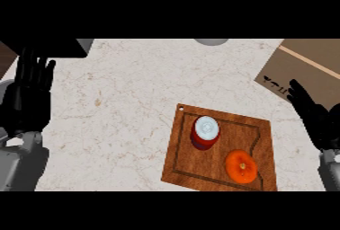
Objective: Pick the squash from the cutting board and place it in the cardboard box
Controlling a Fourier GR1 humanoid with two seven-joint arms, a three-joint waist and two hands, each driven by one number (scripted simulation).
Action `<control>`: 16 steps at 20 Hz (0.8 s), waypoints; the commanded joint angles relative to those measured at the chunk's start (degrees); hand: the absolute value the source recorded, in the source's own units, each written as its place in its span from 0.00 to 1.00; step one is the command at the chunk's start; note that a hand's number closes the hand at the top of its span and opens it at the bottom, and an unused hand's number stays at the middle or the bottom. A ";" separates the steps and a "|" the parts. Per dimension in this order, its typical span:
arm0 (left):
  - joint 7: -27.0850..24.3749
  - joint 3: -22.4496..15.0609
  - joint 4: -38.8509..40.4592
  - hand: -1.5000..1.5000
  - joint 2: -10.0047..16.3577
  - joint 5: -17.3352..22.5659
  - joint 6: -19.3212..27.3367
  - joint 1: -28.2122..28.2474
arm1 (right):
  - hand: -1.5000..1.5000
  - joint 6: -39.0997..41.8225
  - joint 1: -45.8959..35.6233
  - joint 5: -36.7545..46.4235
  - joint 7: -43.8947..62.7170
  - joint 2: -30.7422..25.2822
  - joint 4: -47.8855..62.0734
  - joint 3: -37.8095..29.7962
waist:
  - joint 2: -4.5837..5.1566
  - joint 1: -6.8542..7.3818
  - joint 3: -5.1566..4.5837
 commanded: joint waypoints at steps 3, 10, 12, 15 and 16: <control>3.94 0.41 1.62 0.50 4.60 0.75 -4.94 5.30 | 0.00 -13.19 6.73 2.28 1.83 5.16 -13.93 -2.66 | 0.16 -2.85 -1.06; 6.63 -1.84 2.64 0.50 6.36 2.11 -9.68 13.65 | 0.00 -35.95 13.80 16.07 -4.93 7.62 -26.39 -11.32 | -1.10 -6.62 -1.23; 6.07 -3.17 1.65 0.50 5.50 1.73 -10.19 14.51 | 0.00 -37.91 18.00 20.56 -7.23 10.73 -35.16 -6.14 | -0.74 -5.46 -1.21; 6.21 -2.38 -0.31 0.50 6.14 2.62 -11.06 15.62 | 0.00 -39.50 25.95 31.43 -5.15 12.10 -43.76 2.54 | -0.36 -3.87 -1.33; 5.92 -2.01 0.30 0.50 6.29 3.92 -12.97 16.67 | 0.00 -38.27 29.72 33.90 -4.27 11.84 -46.37 5.12 | -0.14 -3.67 -1.33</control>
